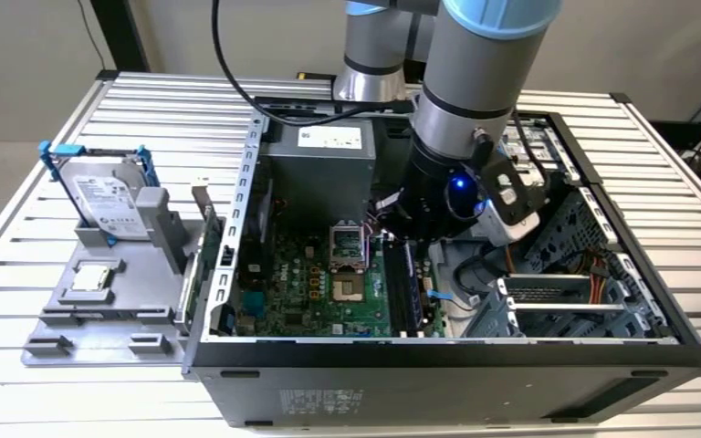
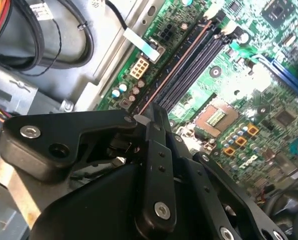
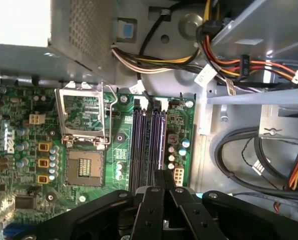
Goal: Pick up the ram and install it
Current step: 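Press down the ram until it locks into place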
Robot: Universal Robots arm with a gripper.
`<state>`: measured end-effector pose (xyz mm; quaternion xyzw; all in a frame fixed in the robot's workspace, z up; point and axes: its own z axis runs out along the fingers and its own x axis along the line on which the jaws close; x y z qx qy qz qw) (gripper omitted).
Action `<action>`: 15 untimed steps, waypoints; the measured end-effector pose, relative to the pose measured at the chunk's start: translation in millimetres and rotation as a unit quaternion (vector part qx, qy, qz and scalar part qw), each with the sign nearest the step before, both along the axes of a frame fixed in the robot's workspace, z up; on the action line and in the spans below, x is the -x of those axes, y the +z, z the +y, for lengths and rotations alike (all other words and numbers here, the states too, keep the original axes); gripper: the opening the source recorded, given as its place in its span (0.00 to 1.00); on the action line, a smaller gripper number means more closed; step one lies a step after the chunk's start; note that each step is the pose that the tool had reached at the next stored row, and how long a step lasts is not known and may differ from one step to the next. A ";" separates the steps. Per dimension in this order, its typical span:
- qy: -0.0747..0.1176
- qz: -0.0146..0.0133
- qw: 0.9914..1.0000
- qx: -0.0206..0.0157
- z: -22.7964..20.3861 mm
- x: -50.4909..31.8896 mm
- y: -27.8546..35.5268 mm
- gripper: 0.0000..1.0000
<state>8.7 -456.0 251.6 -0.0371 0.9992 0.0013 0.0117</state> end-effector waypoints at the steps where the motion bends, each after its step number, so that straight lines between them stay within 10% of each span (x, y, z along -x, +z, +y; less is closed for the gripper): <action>1: 0.008 0.000 1.000 0.000 0.0 0.0 0.0 0.00; 6: 0.050 0.000 0.999 0.000 0.0 0.0 0.1 0.00; 15: 0.112 0.000 0.994 0.000 0.0 0.0 0.1 0.00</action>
